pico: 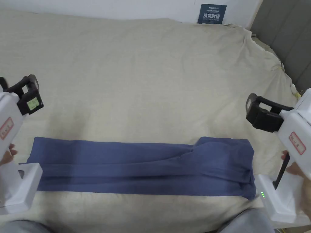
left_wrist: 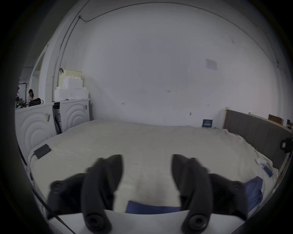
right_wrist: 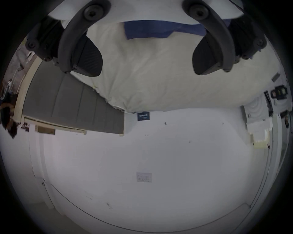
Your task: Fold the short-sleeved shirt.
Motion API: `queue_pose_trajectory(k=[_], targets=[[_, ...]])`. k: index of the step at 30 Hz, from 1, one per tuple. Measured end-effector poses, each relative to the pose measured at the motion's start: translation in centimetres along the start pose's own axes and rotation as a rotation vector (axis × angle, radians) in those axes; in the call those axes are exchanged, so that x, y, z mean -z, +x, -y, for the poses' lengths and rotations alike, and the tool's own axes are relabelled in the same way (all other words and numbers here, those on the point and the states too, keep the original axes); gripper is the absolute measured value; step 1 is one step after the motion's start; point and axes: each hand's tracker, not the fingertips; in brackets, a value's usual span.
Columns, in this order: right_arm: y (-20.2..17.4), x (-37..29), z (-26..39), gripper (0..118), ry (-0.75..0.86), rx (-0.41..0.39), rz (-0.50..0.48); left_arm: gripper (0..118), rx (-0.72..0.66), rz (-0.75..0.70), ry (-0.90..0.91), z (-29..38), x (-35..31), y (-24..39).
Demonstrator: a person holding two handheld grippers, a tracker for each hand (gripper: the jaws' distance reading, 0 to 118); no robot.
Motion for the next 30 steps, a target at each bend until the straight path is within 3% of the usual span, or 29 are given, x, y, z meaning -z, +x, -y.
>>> queue_pose_trajectory(k=[2, 3, 5, 6, 20, 22, 23, 26, 27, 28, 30], targets=[[-0.4, -0.4, 0.8, 100, -0.002, 0.014, -0.037, 14, -0.003, 0.026, -0.006, 0.9, 0.2, 0.4], [-0.8, -0.6, 1.2, 78, -0.008, 0.009, -0.043, 0, 0.000, 0.021, -0.008, 1.4, 0.2, 0.8], [-1.6, -0.8, 1.9, 16, -0.014, -0.017, -0.043, 0, 0.010, 0.028, -0.021, 2.1, 0.2, 1.2], [-2.0, -0.9, 2.4, 0, -0.001, -0.035, -0.036, 0, 0.001, 0.052, -0.035, 2.4, 0.3, 1.3], [-2.2, 0.1, 3.3, 0, -0.024, 0.002, -0.067, 0, -0.025, 0.086, -0.067, 2.8, 0.2, 1.1], [-2.2, 0.3, 3.4, 0, -0.036, 0.008, -0.076, 23, -0.076, 0.110, -0.107, 2.4, 0.7, 0.0], [-2.2, 0.4, 3.3, 0, -0.042, 0.005, -0.080, 46, -0.106, 0.120, -0.148, 2.1, 1.2, -0.8], [-2.6, 0.5, 3.3, 0, -0.054, -0.015, -0.083, 73, -0.258, 0.224, -0.302, 1.5, 3.2, -4.2], [-2.6, 0.6, 3.3, 0, -0.056, -0.017, -0.082, 100, -0.305, 0.254, -0.352, 1.5, 3.9, -5.4], [-2.6, 0.7, 3.3, 0, -0.059, -0.017, -0.079, 110, -0.345, 0.306, -0.395, 1.6, 4.6, -7.0], [-2.6, 0.9, 3.3, 0, -0.067, -0.008, -0.076, 113, -0.394, 0.391, -0.488, 2.1, 5.9, -9.5]])
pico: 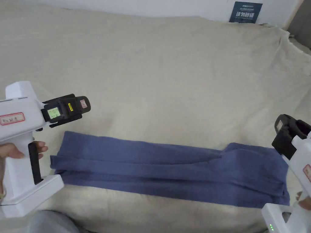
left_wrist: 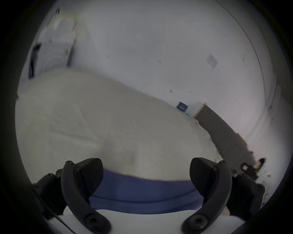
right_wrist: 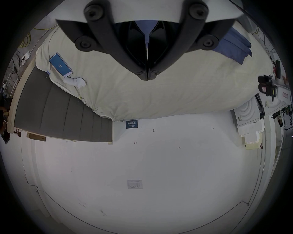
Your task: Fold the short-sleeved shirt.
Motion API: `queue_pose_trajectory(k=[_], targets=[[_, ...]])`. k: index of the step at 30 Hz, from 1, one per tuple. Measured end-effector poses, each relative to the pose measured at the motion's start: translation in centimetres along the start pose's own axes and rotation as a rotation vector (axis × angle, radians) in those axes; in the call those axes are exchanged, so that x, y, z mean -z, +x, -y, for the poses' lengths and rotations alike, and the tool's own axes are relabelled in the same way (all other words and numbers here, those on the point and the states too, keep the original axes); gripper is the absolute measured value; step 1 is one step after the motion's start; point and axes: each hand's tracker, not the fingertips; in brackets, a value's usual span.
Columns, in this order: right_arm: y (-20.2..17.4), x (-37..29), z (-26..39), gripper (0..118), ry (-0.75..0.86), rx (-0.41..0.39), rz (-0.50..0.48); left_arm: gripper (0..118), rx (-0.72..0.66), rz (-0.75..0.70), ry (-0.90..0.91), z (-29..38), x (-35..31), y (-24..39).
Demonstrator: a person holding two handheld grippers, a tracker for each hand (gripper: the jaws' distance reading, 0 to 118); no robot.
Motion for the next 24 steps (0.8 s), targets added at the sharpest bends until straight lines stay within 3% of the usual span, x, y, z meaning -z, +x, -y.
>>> queue_pose_trajectory(k=[4, 10, 15, 20, 21, 22, 23, 24], targets=[[-1.3, 0.0, -0.3, 0, -0.012, 0.001, 0.008, 113, -0.167, 0.106, -0.192, -0.4, 1.0, -6.7], [-2.3, 0.2, -0.6, 0, -0.031, 0.000, 0.023, 112, -0.270, -0.016, -0.329, 1.9, 3.2, -12.7], [-2.7, 0.4, -0.6, 0, -0.056, 0.003, 0.042, 95, -0.378, 0.122, -0.360, 3.8, 4.4, -14.0], [-3.2, 0.6, -0.3, 0, -0.078, 0.012, 0.048, 92, -0.335, 0.106, -0.372, 5.0, 5.7, -13.1], [-3.3, 0.6, -0.2, 0, -0.080, 0.018, 0.044, 82, -0.369, 0.113, -0.362, 4.8, 5.7, -13.2], [-3.7, 0.3, -0.4, 0, -0.082, 0.022, 0.043, 62, -0.383, 0.107, -0.364, 4.8, 5.7, -13.3], [-4.0, 0.2, -0.4, 0, -0.085, 0.023, 0.042, 32, -0.382, 0.096, -0.358, 4.8, 5.8, -13.2], [-4.2, 0.2, -0.3, 0, -0.088, 0.023, 0.041, 23, -0.369, 0.071, -0.358, 5.0, 5.9, -13.2]])
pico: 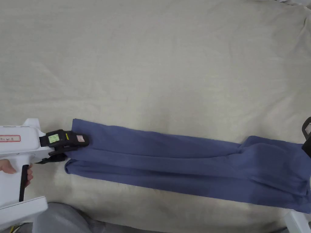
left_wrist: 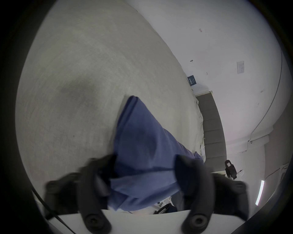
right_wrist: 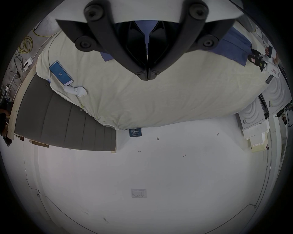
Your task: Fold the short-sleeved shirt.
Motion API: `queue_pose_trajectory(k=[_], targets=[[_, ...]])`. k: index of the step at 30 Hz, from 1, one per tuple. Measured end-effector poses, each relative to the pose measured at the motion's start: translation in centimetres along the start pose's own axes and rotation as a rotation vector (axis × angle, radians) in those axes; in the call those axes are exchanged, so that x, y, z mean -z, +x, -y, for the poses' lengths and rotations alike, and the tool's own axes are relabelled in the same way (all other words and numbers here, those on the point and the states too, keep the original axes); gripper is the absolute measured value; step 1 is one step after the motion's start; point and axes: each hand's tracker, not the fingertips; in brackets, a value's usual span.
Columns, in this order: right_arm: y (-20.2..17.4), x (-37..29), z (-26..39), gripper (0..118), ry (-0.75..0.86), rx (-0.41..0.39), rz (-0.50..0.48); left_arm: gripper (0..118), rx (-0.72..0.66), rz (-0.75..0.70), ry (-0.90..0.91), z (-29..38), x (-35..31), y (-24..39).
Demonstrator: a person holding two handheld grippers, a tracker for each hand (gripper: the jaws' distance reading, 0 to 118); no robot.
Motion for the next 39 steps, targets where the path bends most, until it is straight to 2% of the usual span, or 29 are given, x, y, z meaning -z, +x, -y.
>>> queue_pose_trajectory(k=[1, 2, 4, 6, 11, 15, 17, 20, 26, 29, 33, 39], targets=[[-0.2, 0.0, 0.1, 0, -0.003, -0.001, -0.001, 17, 0.009, -0.065, -0.026, 0.1, 0.7, 0.0], [-0.3, 0.0, 0.1, 0, -0.008, 0.000, -0.003, 16, 0.023, -0.127, -0.051, 0.5, 1.5, 0.0], [-0.6, -0.2, 0.1, 0, -0.013, 0.003, -0.004, 14, 0.008, -0.047, -0.007, 0.7, 1.1, 0.3], [-0.8, -0.4, 0.1, 0, -0.016, 0.007, -0.009, 9, 0.027, -0.097, -0.008, 0.8, 1.1, 1.2], [-1.2, -0.8, 0.0, 0, -0.022, 0.009, -0.027, 7, 0.046, -0.224, 0.018, 1.3, 0.0, 4.6], [-1.0, -1.3, -0.3, 0, -0.009, 0.018, -0.042, 7, 0.171, -0.353, 0.064, 2.3, -1.4, 9.7], [-1.0, -1.6, -0.5, 0, 0.001, 0.023, -0.047, 7, 0.290, -0.417, 0.089, 3.3, -2.1, 12.9], [1.0, -1.4, -0.3, 0, 0.016, 0.034, -0.054, 7, 0.467, -0.466, 0.112, 5.0, -2.5, 17.9], [3.7, -1.8, 0.0, 0, 0.048, 0.063, -0.055, 7, 0.604, -0.396, 0.070, 7.5, -0.5, 24.4], [4.9, -2.3, 0.3, 0, 0.058, 0.077, -0.045, 7, 0.611, -0.333, 0.024, 8.2, 2.2, 26.2], [6.5, -3.0, 0.7, 0, 0.065, 0.092, -0.021, 7, 0.689, -0.302, -0.054, 10.0, 7.2, 28.6], [8.6, -4.1, 1.4, 0, 0.065, 0.127, 0.029, 7, 0.657, -0.252, -0.203, 12.4, 16.3, 30.0]])
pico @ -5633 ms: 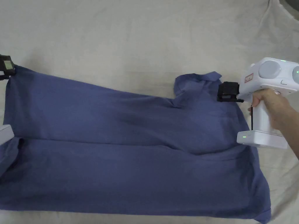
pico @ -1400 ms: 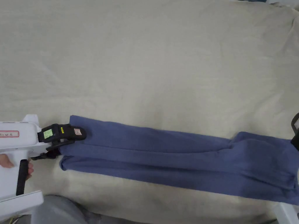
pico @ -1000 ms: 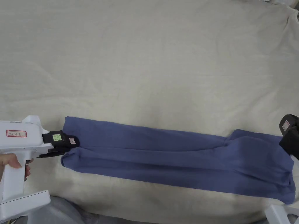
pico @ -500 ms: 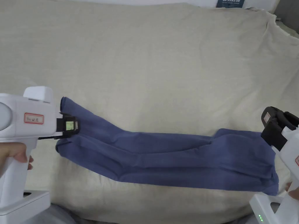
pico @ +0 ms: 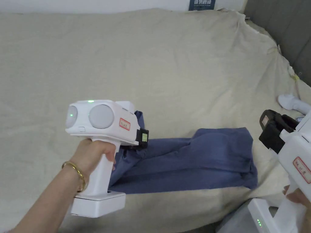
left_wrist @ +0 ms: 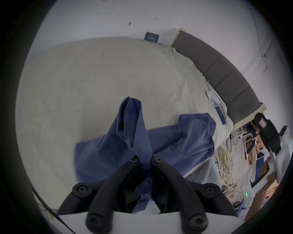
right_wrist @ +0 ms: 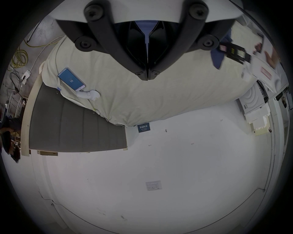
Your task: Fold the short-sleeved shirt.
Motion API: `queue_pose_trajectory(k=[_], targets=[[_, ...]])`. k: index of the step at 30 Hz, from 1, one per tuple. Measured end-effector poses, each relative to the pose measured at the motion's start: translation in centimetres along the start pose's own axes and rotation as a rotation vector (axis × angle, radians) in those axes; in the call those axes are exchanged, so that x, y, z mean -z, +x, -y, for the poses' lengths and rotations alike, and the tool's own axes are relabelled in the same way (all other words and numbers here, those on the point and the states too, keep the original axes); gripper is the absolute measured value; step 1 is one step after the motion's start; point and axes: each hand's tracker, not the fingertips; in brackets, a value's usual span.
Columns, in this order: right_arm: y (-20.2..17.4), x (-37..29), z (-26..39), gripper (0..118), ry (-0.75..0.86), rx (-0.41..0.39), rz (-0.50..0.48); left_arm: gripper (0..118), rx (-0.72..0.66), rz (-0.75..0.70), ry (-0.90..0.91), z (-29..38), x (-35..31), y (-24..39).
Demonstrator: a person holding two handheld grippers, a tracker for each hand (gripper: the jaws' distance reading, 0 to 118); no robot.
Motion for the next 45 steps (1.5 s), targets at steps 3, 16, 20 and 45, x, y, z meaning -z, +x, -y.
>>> queue_pose_trajectory(k=[3, 16, 20, 45], targets=[[0.9, -0.5, 0.2, 0, -0.005, 0.017, 0.029, 8, -0.023, 0.009, -0.083, 0.2, 4.3, 1.0], [1.6, -0.3, 0.1, 0, 0.000, 0.017, 0.036, 102, -0.115, 0.189, 0.078, -2.1, 1.9, 0.2], [1.1, 0.0, 0.2, 0, -0.006, 0.015, 0.018, 91, 0.016, -0.044, 0.284, -1.3, -2.1, -0.9], [1.8, -1.5, 0.8, 0, -0.035, 0.016, 0.051, 0, 0.335, -0.156, 0.151, 11.7, 8.9, 9.3]])
